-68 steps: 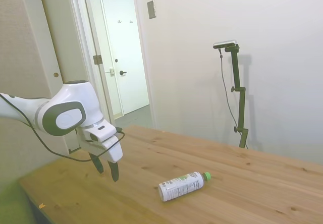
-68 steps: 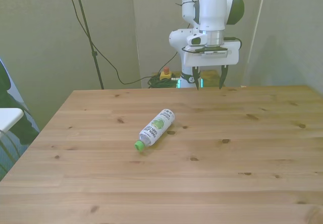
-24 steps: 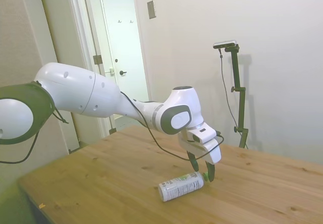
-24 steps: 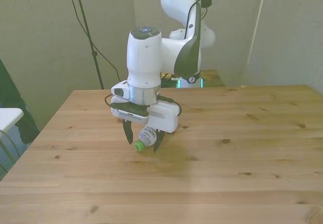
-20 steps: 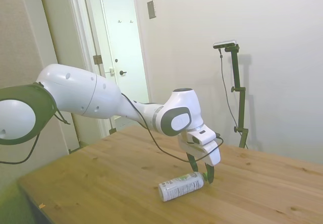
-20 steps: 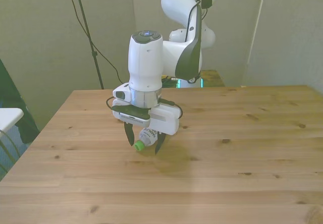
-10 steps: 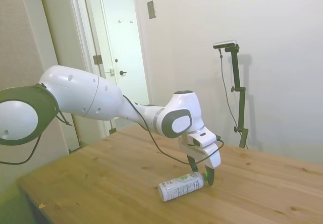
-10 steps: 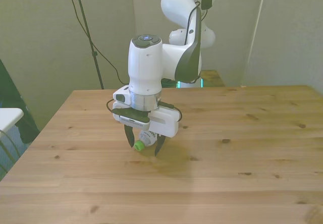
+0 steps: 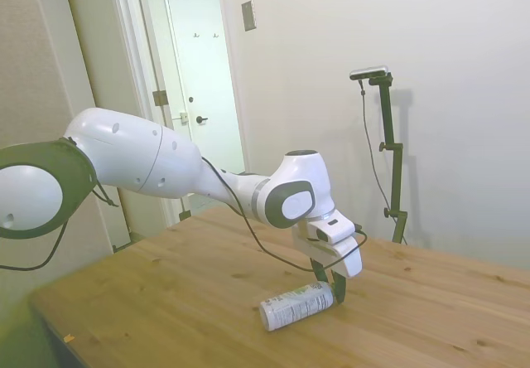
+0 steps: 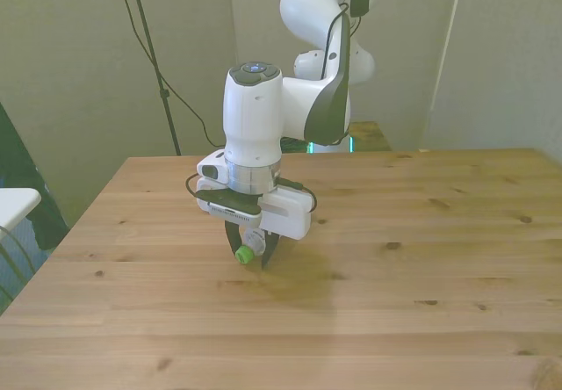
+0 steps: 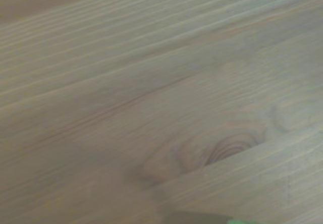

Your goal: Stand the water bottle

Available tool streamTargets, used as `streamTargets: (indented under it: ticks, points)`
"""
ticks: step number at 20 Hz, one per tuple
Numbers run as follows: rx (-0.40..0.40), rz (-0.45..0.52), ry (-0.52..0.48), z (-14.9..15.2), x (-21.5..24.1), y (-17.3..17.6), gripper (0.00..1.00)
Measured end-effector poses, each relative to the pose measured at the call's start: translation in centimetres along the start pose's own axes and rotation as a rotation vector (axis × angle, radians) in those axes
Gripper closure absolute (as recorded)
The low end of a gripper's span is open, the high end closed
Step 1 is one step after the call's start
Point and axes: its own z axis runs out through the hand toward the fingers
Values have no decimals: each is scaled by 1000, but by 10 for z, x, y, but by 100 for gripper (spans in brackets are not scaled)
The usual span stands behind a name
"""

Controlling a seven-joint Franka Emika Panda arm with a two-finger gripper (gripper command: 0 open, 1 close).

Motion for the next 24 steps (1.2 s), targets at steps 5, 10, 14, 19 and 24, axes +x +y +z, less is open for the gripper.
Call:
streamTargets:
  ticks: [5,10,14,19,24]
  points:
    - [5,-1,-29,1,-3,-2,100]
    - [8,21,-85,-12,-6,-9,100]
    - [36,45,-79,-40,-11,-21,100]
    - [147,112,-11,-136,-39,-30,100]
    - [203,222,205,-207,-90,-22,100]
